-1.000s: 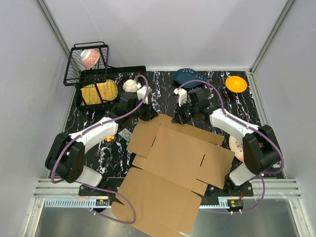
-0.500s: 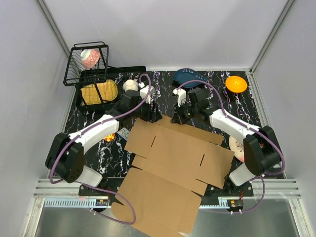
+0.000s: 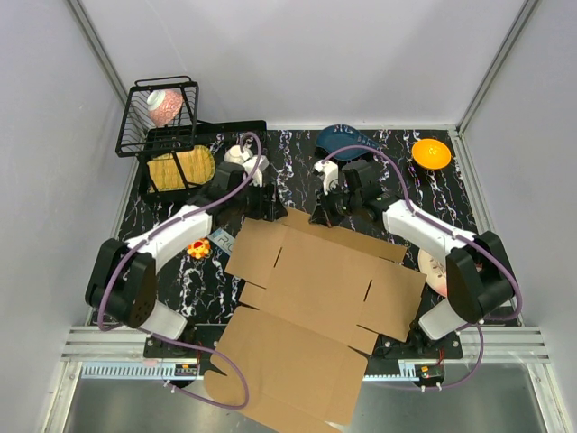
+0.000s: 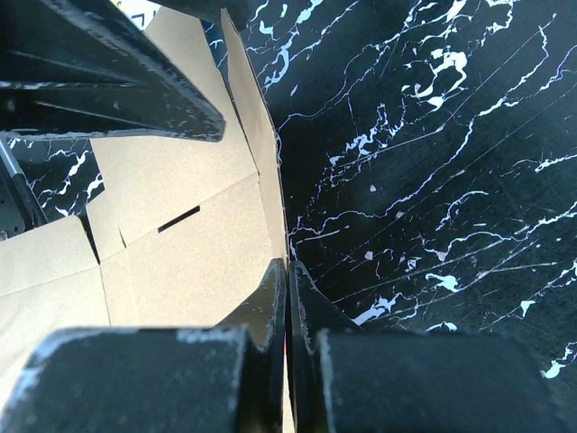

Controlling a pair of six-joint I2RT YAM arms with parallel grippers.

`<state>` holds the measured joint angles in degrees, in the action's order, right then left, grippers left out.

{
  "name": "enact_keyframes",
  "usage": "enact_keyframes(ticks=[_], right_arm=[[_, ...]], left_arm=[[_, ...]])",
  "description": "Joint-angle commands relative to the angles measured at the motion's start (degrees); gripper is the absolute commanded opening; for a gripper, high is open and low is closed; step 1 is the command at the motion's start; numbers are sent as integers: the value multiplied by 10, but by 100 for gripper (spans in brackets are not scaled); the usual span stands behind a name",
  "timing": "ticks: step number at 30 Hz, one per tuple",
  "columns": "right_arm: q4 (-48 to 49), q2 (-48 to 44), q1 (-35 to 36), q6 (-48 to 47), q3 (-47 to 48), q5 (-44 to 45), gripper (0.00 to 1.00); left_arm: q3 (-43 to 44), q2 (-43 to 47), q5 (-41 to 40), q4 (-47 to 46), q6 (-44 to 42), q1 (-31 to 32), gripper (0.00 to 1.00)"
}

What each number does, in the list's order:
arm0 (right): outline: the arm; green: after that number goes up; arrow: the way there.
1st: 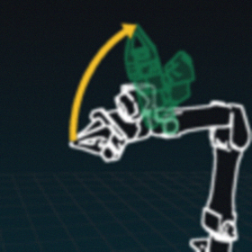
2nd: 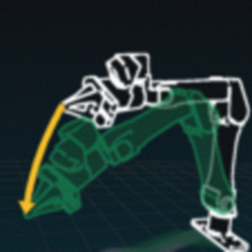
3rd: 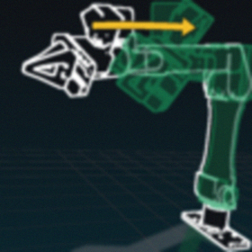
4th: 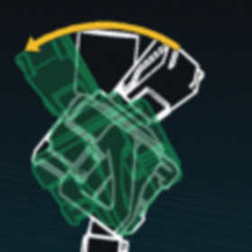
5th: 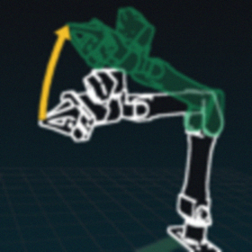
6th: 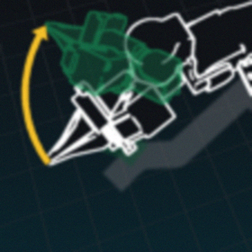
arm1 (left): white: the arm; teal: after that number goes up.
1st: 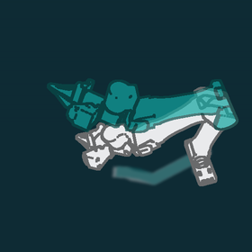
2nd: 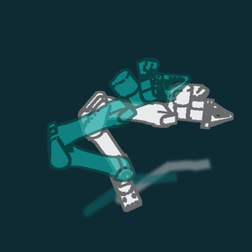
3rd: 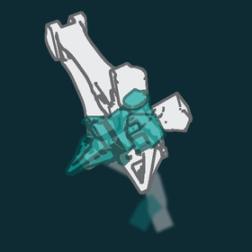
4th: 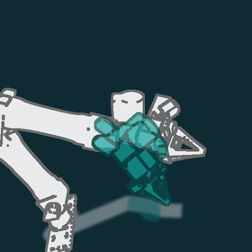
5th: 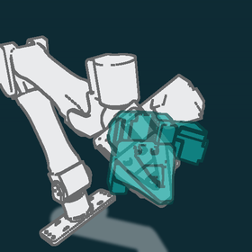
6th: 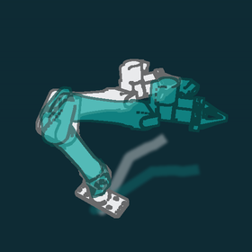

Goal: Fold the paper box

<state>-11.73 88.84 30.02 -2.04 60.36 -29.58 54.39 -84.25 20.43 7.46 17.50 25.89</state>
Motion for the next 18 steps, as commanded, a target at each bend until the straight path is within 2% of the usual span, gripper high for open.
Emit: enact_keyframes(ticks=[1,8,12,13,14,16,18], right_arm=[[45,-27,2,13,0,-5,0],[45,-25,3,13,-2,2,0],[46,-20,3,13,-2,9,0],[46,-18,2,13,-2,9,0],[45,-17,3,13,-2,11,0],[45,-15,3,12,-2,16,0],[43,-13,4,11,1,20,0]], left_arm=[[59,-42,80,-1,12,-3,78],[57,-44,142,-45,35,-3,69],[60,-47,176,-54,56,-1,47],[63,-49,179,-50,61,-1,36],[71,-49,180,-47,66,-1,31],[79,-51,184,-36,68,-1,26],[89,-50,180,-28,69,1,26]])
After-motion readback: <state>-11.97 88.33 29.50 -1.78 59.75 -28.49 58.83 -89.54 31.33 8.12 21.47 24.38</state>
